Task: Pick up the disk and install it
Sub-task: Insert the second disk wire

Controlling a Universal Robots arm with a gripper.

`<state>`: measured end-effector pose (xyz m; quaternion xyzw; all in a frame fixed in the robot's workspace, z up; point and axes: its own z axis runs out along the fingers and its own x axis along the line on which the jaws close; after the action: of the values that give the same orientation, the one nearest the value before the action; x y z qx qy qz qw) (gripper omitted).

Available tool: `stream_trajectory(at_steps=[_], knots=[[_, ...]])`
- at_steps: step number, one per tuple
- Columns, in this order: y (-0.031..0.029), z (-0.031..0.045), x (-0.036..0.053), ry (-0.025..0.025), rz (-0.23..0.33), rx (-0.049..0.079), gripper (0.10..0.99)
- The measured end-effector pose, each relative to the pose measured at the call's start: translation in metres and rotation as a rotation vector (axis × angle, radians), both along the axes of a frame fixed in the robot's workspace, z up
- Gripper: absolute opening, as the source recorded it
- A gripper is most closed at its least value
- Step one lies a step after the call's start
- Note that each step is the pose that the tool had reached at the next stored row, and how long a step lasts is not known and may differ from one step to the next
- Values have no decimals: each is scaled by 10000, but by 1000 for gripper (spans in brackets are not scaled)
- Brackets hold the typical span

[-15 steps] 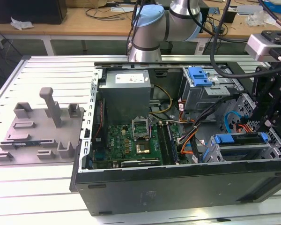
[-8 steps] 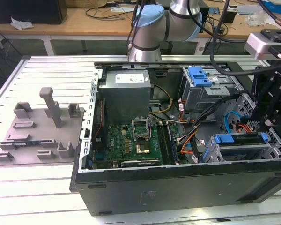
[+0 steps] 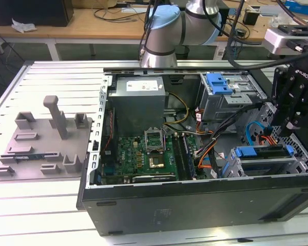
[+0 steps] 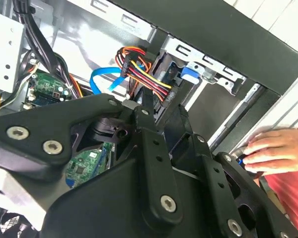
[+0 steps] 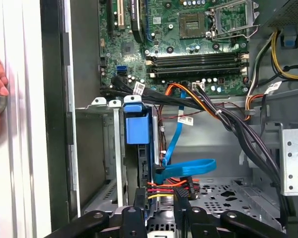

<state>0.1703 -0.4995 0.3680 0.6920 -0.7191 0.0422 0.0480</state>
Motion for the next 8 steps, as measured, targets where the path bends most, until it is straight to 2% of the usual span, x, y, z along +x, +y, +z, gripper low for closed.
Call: stream_trajectory(at_steps=[2,4,6,8], knots=[[45,1,0,22,47,-167,365],[95,0,0,33,92,-250,365],[168,1,1,51,147,-341,365],[212,-2,-3,55,159,-382,365]])
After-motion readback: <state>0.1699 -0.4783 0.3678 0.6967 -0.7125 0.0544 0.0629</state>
